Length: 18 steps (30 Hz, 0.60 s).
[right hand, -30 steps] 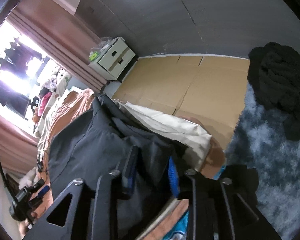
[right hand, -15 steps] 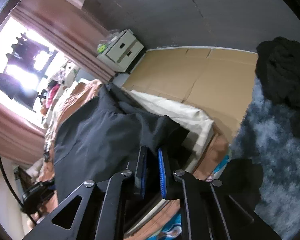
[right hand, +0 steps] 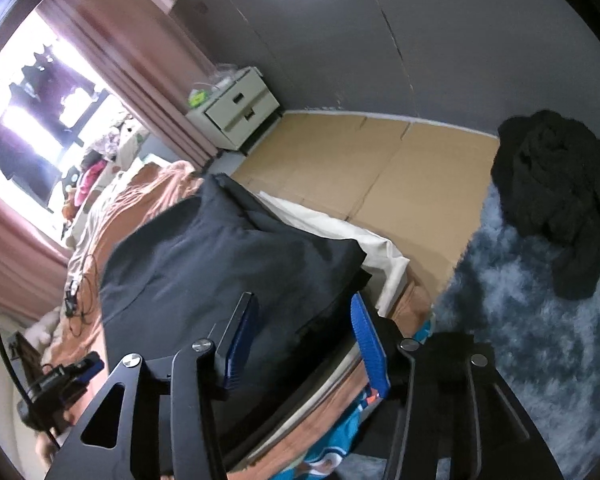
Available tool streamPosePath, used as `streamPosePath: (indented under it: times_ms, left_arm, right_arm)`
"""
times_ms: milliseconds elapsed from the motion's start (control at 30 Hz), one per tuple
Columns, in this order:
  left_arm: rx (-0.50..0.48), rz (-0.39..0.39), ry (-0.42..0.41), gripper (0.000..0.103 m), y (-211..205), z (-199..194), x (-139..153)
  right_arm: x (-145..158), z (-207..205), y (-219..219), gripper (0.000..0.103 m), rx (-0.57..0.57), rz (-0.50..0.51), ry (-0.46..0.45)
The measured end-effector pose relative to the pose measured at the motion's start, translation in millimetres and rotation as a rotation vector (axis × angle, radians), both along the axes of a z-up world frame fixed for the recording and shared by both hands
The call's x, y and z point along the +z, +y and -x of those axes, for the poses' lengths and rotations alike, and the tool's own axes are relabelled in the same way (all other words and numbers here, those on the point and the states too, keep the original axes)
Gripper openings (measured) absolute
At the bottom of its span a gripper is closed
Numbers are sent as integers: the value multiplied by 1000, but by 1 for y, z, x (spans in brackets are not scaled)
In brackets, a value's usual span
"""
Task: Fold large clothes
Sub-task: 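Open both grippers and release the shirt on the stack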
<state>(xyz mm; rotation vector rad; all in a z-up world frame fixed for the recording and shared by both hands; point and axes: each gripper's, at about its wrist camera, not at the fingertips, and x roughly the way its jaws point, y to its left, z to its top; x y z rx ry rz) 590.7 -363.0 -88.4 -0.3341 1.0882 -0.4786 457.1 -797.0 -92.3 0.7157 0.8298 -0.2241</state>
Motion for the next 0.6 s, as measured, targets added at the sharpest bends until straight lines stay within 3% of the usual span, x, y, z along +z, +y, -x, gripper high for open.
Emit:
streamPosePath:
  times_ms: [67, 267, 333, 600]
  left_arm:
    - [16, -12, -30, 64, 7, 8, 9]
    - [22, -31, -113, 86, 18, 41, 40]
    - [18, -39, -144, 92, 23, 52, 49]
    - [-8, -89, -279, 98, 45, 109, 92]
  right_arm:
    - [8, 7, 6, 67, 11, 7, -7]
    - [32, 29, 28, 86, 46, 35, -52]
    - [39, 34, 35, 88, 56, 46, -62]
    - [66, 59, 65, 93, 106, 80, -111]
